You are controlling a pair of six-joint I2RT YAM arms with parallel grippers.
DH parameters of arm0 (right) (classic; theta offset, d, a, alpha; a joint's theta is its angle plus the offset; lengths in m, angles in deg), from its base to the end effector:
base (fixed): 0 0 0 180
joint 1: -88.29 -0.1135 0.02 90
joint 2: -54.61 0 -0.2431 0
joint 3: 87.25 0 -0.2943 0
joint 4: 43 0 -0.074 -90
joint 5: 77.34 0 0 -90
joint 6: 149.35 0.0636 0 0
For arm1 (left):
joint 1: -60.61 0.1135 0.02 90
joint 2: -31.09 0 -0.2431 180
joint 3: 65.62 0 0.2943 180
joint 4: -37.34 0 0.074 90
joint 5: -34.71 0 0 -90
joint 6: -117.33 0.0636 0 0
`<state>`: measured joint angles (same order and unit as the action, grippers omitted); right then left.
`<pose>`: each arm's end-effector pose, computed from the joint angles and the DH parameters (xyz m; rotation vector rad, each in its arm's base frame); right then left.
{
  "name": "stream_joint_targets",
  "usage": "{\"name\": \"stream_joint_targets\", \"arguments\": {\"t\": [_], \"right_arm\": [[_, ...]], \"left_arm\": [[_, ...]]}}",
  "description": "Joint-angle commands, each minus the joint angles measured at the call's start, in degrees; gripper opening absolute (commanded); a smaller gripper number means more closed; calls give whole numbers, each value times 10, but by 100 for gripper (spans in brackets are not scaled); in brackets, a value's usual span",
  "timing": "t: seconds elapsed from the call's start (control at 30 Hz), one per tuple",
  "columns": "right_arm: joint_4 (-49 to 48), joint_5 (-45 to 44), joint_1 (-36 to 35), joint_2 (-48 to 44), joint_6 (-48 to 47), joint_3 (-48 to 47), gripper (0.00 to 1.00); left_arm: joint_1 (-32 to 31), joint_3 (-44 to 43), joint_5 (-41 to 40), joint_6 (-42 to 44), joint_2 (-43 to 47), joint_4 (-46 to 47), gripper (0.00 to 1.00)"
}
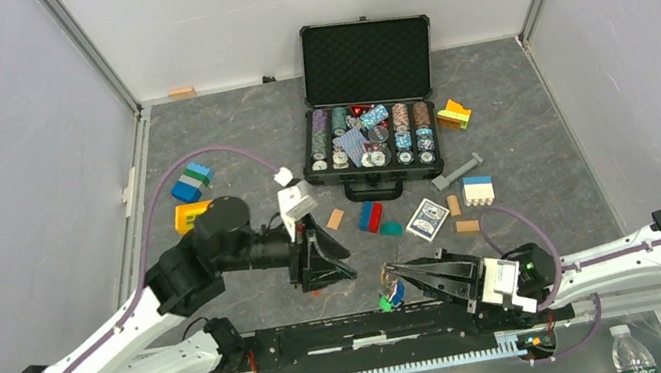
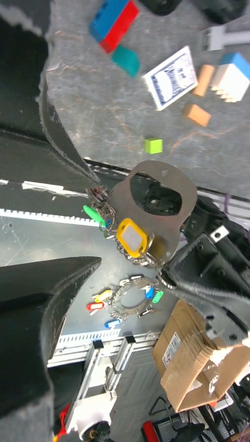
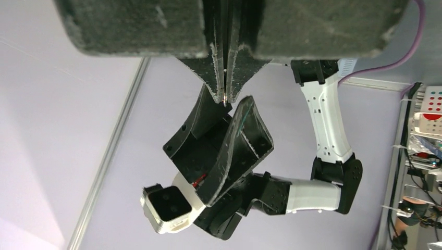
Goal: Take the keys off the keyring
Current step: Remove the key from the keyring.
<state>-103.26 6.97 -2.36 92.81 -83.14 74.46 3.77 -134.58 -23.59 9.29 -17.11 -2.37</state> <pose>0.0039 0.2104 0.2525 -0.7123 0.5750 1.0462 0.1111 -0.2312 0.3574 1.0830 1.8125 -1.3646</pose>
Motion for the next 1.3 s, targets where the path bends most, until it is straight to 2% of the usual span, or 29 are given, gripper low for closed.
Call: {"name": "stream_joint_targets", "arguments": {"t": [0.0,0.13,0.33,0.47,0.67,0.9,1.27], "right_arm": [[0,48,-2,-11,14,-38,0],[-7,54,-2,-7,25,-43,0],[-56,27,-2,3,50,-33,0],[-67,29,-2,15,67,-38,0],[-89,40,-2,30,84,-44,0],[-106,47,-2,41,87,-46,0],[-106,50,-2,42,86,-46,0]], "left_arm": [[2,63,17,33,76,209,61],[2,111,17,45,120,333,64],[2,136,85,47,106,420,59],[2,154,126,73,98,467,64],[-5,155,138,105,80,476,66],[-35,148,134,107,48,481,56],[-83,147,90,117,17,482,55]]}}
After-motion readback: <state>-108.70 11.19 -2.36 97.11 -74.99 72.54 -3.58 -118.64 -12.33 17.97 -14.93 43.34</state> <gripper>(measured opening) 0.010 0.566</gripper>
